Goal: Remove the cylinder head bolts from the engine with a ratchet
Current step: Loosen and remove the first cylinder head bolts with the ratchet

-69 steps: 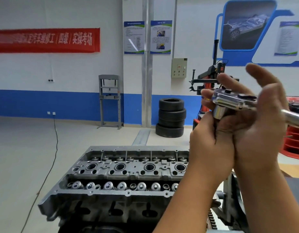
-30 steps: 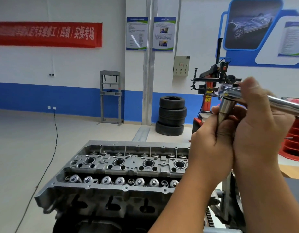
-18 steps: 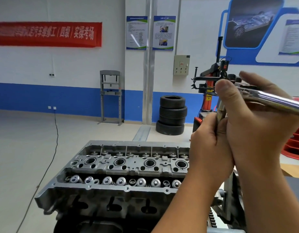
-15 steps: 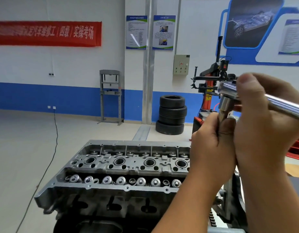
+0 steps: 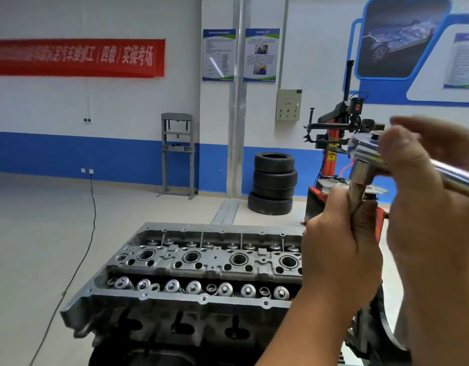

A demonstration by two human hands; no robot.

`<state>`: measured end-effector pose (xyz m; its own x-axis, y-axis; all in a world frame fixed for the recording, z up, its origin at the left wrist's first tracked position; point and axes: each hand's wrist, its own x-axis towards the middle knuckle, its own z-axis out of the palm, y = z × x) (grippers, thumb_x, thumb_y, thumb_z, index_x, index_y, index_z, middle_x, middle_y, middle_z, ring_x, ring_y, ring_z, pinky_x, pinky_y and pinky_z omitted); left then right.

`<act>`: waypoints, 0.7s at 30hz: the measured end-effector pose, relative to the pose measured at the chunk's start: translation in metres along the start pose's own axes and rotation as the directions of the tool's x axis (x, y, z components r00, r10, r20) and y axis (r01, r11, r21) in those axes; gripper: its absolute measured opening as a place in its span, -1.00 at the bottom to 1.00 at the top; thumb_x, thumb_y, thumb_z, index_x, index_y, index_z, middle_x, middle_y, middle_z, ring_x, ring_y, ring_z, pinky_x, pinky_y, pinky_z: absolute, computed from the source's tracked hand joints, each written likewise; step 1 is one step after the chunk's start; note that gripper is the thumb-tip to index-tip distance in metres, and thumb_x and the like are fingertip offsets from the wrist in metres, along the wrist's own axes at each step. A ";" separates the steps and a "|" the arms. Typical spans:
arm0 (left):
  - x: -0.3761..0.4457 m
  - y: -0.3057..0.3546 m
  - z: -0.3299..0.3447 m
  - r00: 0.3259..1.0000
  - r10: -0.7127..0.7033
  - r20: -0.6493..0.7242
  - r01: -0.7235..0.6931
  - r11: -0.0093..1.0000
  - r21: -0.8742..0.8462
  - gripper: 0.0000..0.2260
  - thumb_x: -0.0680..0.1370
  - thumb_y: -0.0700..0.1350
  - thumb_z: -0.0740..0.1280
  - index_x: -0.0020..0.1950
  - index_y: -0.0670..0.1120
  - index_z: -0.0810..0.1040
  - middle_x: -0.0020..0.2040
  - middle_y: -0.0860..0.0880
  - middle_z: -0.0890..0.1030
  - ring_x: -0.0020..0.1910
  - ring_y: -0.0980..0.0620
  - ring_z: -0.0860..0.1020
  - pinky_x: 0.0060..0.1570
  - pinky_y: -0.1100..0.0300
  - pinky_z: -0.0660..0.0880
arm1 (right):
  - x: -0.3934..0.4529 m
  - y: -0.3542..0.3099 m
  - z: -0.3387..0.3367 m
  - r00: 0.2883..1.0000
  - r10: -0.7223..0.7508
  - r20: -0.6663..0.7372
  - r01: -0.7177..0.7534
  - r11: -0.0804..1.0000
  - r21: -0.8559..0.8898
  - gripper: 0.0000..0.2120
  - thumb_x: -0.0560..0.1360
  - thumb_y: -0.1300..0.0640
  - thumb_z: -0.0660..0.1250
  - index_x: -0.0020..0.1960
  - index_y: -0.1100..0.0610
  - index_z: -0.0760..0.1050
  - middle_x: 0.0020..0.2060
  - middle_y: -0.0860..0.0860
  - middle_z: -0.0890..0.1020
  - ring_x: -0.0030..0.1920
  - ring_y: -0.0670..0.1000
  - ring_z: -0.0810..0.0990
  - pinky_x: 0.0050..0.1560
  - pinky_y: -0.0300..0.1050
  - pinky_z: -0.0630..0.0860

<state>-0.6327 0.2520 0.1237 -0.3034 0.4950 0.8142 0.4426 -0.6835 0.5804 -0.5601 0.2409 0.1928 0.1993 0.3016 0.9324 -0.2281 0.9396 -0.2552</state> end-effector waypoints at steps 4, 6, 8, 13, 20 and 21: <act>-0.001 -0.003 -0.004 1.000 0.022 -0.019 -0.023 0.999 -0.033 -0.68 0.70 0.18 0.14 -0.06 -0.03 0.38 -0.34 0.08 0.46 -0.39 -0.11 0.43 -0.37 -0.05 0.46 | 0.006 0.009 0.001 0.995 0.098 0.003 -0.098 0.991 0.090 -0.96 0.58 0.00 0.44 -0.01 -0.09 0.67 -0.13 -0.08 0.71 -0.08 0.19 0.72 -0.04 0.12 0.66; -0.002 -0.006 -0.006 1.000 0.007 0.010 -0.007 0.999 -0.039 -0.70 0.69 0.16 0.17 -0.10 -0.02 0.37 -0.36 0.14 0.41 -0.39 0.00 0.38 -0.36 -0.02 0.43 | 0.010 0.009 0.003 0.925 0.365 0.108 -0.378 0.846 0.377 -0.83 0.58 0.04 0.36 -0.09 0.04 0.70 -0.12 0.09 0.72 -0.12 0.25 0.73 -0.10 0.11 0.68; -0.002 -0.007 -0.007 0.999 0.006 0.046 -0.005 1.000 -0.029 -0.74 0.68 0.13 0.19 -0.11 0.00 0.37 -0.39 0.18 0.40 -0.39 0.08 0.34 -0.35 0.03 0.39 | 0.016 0.010 -0.001 0.790 0.548 0.273 -0.607 0.643 0.467 -0.73 0.60 -0.03 0.27 -0.08 0.08 0.68 -0.01 0.19 0.73 -0.12 0.18 0.74 -0.10 -0.01 0.67; -0.003 -0.006 -0.005 1.000 0.023 0.021 -0.022 0.999 -0.036 -0.74 0.68 0.14 0.17 -0.10 0.03 0.37 -0.38 0.18 0.38 -0.40 0.11 0.34 -0.37 0.08 0.33 | 0.014 0.014 -0.004 0.790 0.547 0.278 -0.610 0.651 0.452 -0.79 0.61 0.02 0.28 -0.01 0.06 0.68 0.05 0.18 0.73 -0.14 0.17 0.75 -0.18 -0.03 0.66; -0.005 -0.006 -0.003 1.000 0.024 -0.003 -0.024 0.996 -0.091 -0.80 0.68 0.17 0.13 -0.08 0.15 0.40 -0.33 0.19 0.47 -0.38 0.08 0.43 -0.38 0.07 0.43 | 0.000 0.016 0.010 0.978 0.163 0.132 -0.187 0.965 0.187 -0.84 0.49 0.01 0.46 0.04 0.02 0.68 -0.12 0.11 0.72 -0.29 0.25 0.70 -0.30 0.04 0.62; -0.005 -0.006 -0.003 1.000 0.028 -0.004 -0.028 0.994 -0.107 -0.82 0.68 0.15 0.13 -0.05 0.15 0.42 -0.30 0.19 0.49 -0.37 0.09 0.46 -0.35 0.09 0.44 | 0.000 0.016 0.011 0.975 0.174 0.139 -0.198 0.963 0.183 -0.83 0.49 0.02 0.44 0.05 0.04 0.68 -0.12 0.12 0.71 -0.32 0.25 0.69 -0.32 0.05 0.62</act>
<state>-0.6366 0.2521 0.1157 -0.2944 0.4738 0.8300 0.3580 -0.7505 0.5554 -0.5743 0.2547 0.1919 0.0221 0.4355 0.8999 -0.4336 0.8153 -0.3839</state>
